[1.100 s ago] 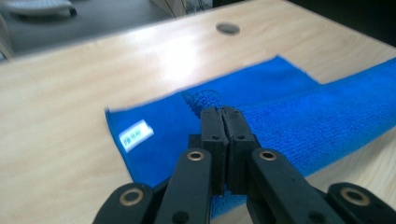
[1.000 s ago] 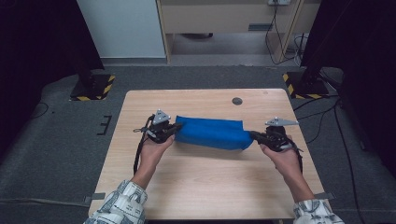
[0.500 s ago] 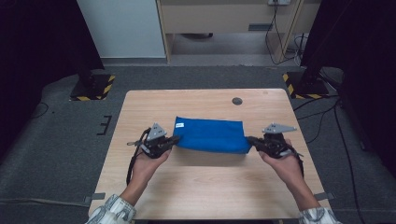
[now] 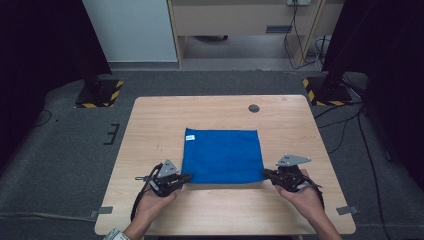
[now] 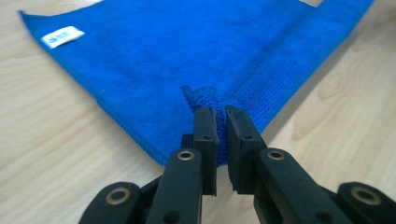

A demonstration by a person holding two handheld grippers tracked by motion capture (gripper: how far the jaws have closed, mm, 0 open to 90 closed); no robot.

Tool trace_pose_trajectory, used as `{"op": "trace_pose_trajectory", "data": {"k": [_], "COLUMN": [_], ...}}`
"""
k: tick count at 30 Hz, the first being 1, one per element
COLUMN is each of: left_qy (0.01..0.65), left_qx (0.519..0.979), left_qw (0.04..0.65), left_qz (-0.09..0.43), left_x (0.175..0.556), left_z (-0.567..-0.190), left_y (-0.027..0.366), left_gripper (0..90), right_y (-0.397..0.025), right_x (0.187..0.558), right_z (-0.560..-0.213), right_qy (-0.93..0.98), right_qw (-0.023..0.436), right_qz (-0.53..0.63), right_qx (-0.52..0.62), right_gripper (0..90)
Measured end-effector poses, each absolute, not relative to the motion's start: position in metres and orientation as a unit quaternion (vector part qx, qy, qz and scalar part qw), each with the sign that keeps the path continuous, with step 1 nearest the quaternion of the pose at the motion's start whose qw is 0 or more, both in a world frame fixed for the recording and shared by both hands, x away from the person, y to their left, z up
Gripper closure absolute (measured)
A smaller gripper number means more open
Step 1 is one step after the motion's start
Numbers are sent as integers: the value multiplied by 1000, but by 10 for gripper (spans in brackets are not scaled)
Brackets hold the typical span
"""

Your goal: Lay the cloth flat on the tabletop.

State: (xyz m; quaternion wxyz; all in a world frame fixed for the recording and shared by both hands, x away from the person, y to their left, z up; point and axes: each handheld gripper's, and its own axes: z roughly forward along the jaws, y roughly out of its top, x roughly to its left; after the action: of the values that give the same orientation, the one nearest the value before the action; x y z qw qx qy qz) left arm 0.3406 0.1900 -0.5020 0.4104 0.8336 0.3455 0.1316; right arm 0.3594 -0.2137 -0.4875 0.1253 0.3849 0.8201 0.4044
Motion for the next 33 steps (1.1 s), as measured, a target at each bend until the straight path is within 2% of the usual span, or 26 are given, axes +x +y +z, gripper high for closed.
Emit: {"op": "trace_pose_trajectory", "data": {"k": [7,9,11,15,17,21,25,33], "left_qy": [343,347,357,345,354,354,351,363], "left_qx": [843,841,835,832,819,811,812,811], "left_qw": [394,393,399,411,426,440,438,429], "left_qz": [129,133,130,143,148,154,160,160], "left_x": [333,329,324,318,321,325,329,353], "left_z": [-508,-508,-507,-503,-499,-493,-490,-491], "left_y": [193,198,205,214,217,218,215,213], "left_gripper": [775,733,640,589,547,538,487,367], "right_y": [-216,-214,-213,-215,-215,-214,-209,-204], "right_x": [349,343,338,330,329,331,338,354], "right_z": [-486,-487,-488,-483,-481,-478,-482,-490], "right_qy": [832,839,842,843,843,841,841,830], "right_qw": [114,108,101,97,100,103,113,124], "right_qz": [400,394,391,391,392,392,386,387], "right_qx": [367,359,357,355,355,359,362,383], "right_gripper": [844,792,721,567,537,433,335,224]}}
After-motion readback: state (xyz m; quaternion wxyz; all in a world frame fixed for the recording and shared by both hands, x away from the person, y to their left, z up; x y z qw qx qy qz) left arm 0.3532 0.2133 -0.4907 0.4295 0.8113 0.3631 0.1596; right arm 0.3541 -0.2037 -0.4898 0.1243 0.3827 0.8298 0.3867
